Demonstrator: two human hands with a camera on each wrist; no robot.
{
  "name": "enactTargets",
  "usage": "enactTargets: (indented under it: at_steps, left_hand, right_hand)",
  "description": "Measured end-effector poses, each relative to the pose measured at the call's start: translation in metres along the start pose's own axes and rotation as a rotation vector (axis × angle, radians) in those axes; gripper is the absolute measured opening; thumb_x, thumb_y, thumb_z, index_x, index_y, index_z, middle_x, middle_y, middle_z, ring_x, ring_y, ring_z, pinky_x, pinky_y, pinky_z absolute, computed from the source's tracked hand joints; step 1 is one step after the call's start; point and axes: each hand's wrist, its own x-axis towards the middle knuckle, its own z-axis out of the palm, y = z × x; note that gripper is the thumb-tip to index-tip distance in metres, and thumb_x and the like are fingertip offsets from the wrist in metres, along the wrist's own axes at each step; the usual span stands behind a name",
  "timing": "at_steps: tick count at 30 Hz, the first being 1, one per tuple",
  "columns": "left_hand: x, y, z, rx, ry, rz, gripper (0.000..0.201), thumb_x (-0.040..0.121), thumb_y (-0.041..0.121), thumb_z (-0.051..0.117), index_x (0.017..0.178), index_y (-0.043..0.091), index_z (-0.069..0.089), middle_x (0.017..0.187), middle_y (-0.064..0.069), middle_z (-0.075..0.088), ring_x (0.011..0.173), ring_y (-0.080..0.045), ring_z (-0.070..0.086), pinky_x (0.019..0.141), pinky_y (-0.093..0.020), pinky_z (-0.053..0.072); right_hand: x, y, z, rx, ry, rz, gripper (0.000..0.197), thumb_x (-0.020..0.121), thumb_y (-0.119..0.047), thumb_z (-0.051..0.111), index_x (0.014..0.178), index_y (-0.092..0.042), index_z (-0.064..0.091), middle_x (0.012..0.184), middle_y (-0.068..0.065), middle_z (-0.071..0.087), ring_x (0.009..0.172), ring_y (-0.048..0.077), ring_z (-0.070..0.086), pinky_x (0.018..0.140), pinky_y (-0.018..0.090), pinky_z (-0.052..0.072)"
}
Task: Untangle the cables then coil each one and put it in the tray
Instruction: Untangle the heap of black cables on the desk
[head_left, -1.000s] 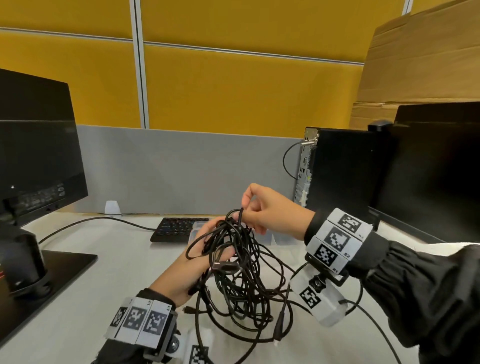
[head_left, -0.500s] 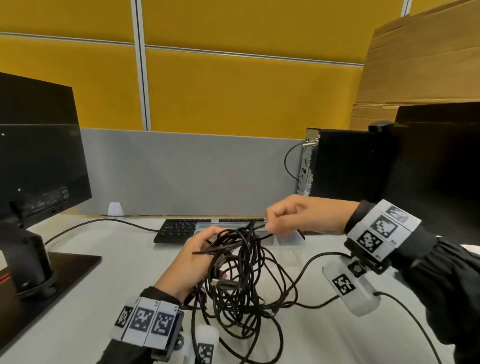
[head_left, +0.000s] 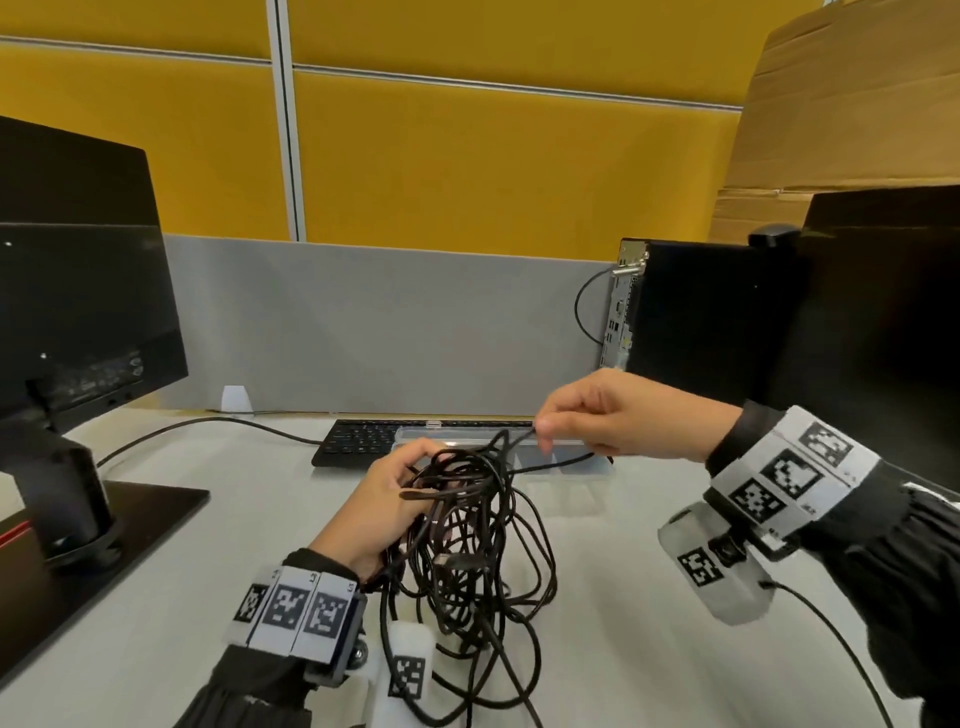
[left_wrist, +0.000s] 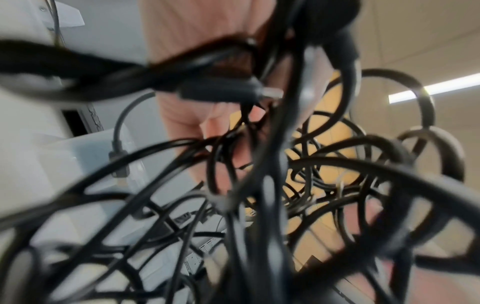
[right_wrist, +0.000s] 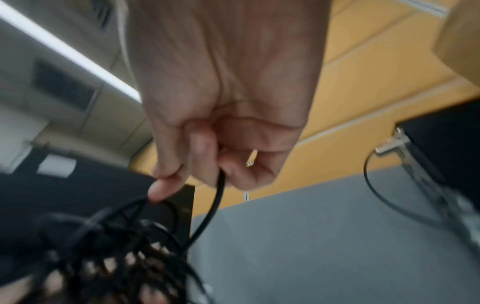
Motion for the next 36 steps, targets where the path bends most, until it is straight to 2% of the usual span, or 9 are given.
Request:
enactTargets:
  at_steps: [5, 11, 13, 19, 22, 25, 28, 33, 36]
  left_hand:
    - [0.003, 0.001, -0.002, -0.068, 0.068, 0.014, 0.021, 0.088, -0.006, 0.051, 0.102, 0.006, 0.060, 0.083, -0.008, 0.065, 0.061, -0.010, 0.064, 0.048, -0.023, 0.053]
    - [0.006, -0.007, -0.003, -0.093, 0.114, -0.042, 0.016, 0.088, -0.001, 0.053, 0.095, 0.011, 0.061, 0.081, -0.007, 0.067, 0.066, -0.015, 0.065, 0.054, -0.029, 0.054]
    - [0.007, -0.007, -0.006, -0.098, 0.145, -0.046, 0.016, 0.087, -0.002, 0.053, 0.094, 0.010, 0.061, 0.083, -0.009, 0.066, 0.070, -0.018, 0.064, 0.056, -0.031, 0.054]
    - [0.006, -0.005, -0.004, -0.083, 0.149, -0.076, 0.022, 0.088, -0.009, 0.049, 0.098, 0.006, 0.061, 0.080, -0.012, 0.063, 0.071, -0.028, 0.053, 0.052, -0.028, 0.050]
    - [0.007, -0.006, -0.003, -0.095, 0.155, -0.079, 0.025, 0.086, -0.013, 0.048, 0.095, 0.007, 0.061, 0.083, -0.017, 0.060, 0.069, -0.027, 0.053, 0.049, -0.026, 0.048]
    - [0.007, -0.006, -0.003, -0.123, 0.182, -0.083, 0.025, 0.085, -0.015, 0.047, 0.098, 0.003, 0.058, 0.077, -0.013, 0.061, 0.060, -0.023, 0.052, 0.042, -0.023, 0.045]
    - [0.008, -0.008, -0.002, -0.148, 0.180, -0.095, 0.026, 0.084, -0.015, 0.047, 0.100, 0.002, 0.058, 0.081, -0.014, 0.062, 0.059, -0.021, 0.057, 0.046, -0.026, 0.048]
    - [0.008, -0.011, -0.003, -0.117, 0.198, -0.096, 0.029, 0.083, -0.017, 0.046, 0.096, 0.005, 0.060, 0.079, -0.010, 0.063, 0.054, -0.013, 0.061, 0.046, -0.024, 0.048]
    - [0.008, -0.010, -0.004, -0.128, 0.195, -0.084, 0.033, 0.082, -0.019, 0.044, 0.091, 0.008, 0.060, 0.077, -0.009, 0.061, 0.053, -0.014, 0.058, 0.043, -0.022, 0.048]
  right_hand:
    - [-0.006, 0.019, -0.016, 0.981, 0.503, -0.123, 0.022, 0.097, -0.024, 0.039, 0.083, -0.015, 0.053, 0.063, -0.005, 0.049, 0.062, 0.011, 0.053, 0.064, 0.023, 0.046]
    - [-0.011, 0.009, -0.013, 0.072, 0.228, 0.011, 0.029, 0.092, -0.036, 0.043, 0.088, -0.016, 0.063, 0.046, -0.011, 0.042, 0.042, 0.004, 0.033, 0.046, 0.016, 0.034]
    - [-0.014, 0.009, -0.014, 0.185, 0.196, -0.034, 0.035, 0.093, -0.038, 0.040, 0.077, -0.015, 0.062, 0.043, -0.009, 0.037, 0.039, 0.007, 0.031, 0.054, 0.024, 0.040]
    - [0.001, 0.024, -0.011, 1.189, 1.012, -0.055, 0.037, 0.101, -0.035, 0.032, 0.072, -0.018, 0.047, 0.048, -0.008, 0.032, 0.039, 0.005, 0.028, 0.043, 0.018, 0.035]
    - [0.006, 0.034, -0.006, 0.509, 1.078, 0.072, 0.015, 0.099, -0.023, 0.039, 0.098, -0.019, 0.054, 0.075, -0.004, 0.049, 0.055, 0.008, 0.047, 0.047, 0.019, 0.039]
    - [0.007, 0.040, 0.007, -0.378, 0.840, 0.113, 0.033, 0.095, -0.027, 0.045, 0.128, -0.025, 0.048, 0.120, 0.004, 0.046, 0.107, 0.020, 0.049, 0.090, 0.033, 0.042]
    - [0.007, 0.024, 0.033, -0.925, 0.715, 0.066, 0.045, 0.088, -0.033, 0.032, 0.128, -0.024, 0.051, 0.131, 0.005, 0.048, 0.127, 0.025, 0.039, 0.103, 0.056, 0.030]
    - [0.009, 0.004, 0.061, -0.800, 0.195, -0.038, 0.033, 0.099, -0.035, 0.034, 0.121, -0.017, 0.051, 0.106, -0.005, 0.054, 0.094, 0.013, 0.053, 0.087, 0.026, 0.037]
    - [0.006, 0.008, 0.046, -0.425, 0.458, -0.136, 0.022, 0.098, -0.030, 0.041, 0.084, -0.020, 0.056, 0.073, -0.010, 0.050, 0.064, 0.007, 0.049, 0.065, 0.014, 0.037]
